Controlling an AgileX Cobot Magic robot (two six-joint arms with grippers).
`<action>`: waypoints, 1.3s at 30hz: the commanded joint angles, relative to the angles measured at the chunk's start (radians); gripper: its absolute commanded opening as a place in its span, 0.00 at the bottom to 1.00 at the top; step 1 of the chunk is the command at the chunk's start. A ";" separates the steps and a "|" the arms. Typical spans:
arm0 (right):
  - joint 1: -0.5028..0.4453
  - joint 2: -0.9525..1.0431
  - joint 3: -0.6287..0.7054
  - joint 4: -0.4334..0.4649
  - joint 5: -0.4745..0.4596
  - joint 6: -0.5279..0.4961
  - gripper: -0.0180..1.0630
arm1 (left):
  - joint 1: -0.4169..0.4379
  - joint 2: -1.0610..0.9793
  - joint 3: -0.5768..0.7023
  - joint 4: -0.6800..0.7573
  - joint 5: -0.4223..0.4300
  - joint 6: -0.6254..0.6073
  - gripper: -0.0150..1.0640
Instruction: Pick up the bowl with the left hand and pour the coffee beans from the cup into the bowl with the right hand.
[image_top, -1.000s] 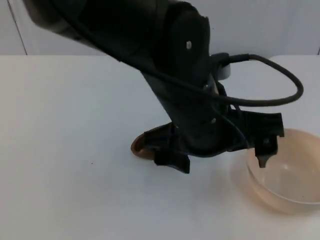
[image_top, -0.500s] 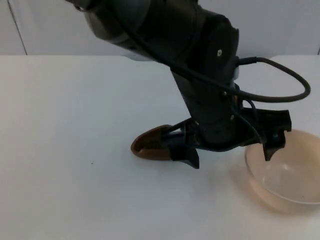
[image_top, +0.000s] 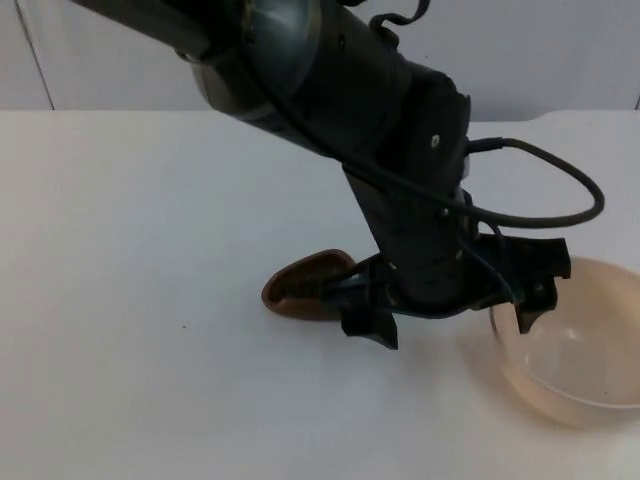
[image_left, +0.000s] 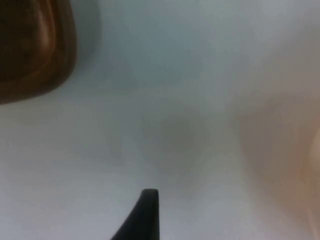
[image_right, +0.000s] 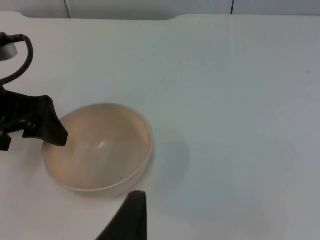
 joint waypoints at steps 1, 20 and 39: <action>-0.005 -0.004 0.008 -0.006 -0.011 -0.003 0.99 | 0.001 -0.001 -0.004 0.006 -0.019 -0.008 0.86; -0.005 -0.004 0.008 -0.006 -0.011 -0.003 0.99 | 0.001 0.030 -0.004 0.032 -0.024 -0.008 0.86; -0.005 -0.004 0.008 -0.006 -0.011 -0.003 0.99 | 0.001 -0.010 -0.004 0.029 -0.026 -0.008 0.01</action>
